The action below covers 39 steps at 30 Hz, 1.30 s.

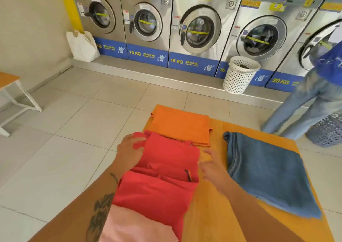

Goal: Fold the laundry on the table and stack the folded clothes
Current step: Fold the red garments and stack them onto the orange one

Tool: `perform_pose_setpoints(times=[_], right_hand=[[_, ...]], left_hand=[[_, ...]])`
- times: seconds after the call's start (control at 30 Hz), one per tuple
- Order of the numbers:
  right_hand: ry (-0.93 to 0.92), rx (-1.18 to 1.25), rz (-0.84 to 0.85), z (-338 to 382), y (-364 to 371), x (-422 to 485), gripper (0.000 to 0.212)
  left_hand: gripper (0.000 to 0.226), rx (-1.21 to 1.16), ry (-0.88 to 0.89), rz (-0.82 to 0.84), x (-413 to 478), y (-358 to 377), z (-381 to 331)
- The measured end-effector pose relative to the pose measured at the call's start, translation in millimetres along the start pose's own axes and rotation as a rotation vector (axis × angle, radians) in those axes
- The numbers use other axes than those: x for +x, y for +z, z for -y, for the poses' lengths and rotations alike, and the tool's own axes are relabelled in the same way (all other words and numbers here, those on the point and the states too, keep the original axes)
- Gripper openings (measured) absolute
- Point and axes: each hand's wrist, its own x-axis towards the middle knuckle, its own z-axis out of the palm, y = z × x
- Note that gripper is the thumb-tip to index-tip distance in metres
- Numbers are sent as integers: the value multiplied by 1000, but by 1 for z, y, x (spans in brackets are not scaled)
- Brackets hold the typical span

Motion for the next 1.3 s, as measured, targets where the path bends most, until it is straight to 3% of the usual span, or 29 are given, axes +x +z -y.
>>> perform_pose_setpoints(times=[0.17,0.33,0.47,0.7,0.87,1.03,1.3], right_hand=[[-9,129,-75,6,40,13,37],[128,264,-73,14,50,28,35],[152,269,23,27,57,31,35],[-112,-66,-85,41,65,18,48],[-214,-256,-103,36,72,11,51],[-201,-206,-162,40,61,17,46],[-252,72,-202,74,13,47,42]], left_hand=[[42,-1,16,257,32,10,28],[52,179,60,300,37,17,32],[55,232,158,230,29,25,33],[59,65,137,351,38,19,21],[52,-194,112,396,41,12,20],[53,-350,116,323,39,8,17],[52,-375,287,241,86,0,-28]])
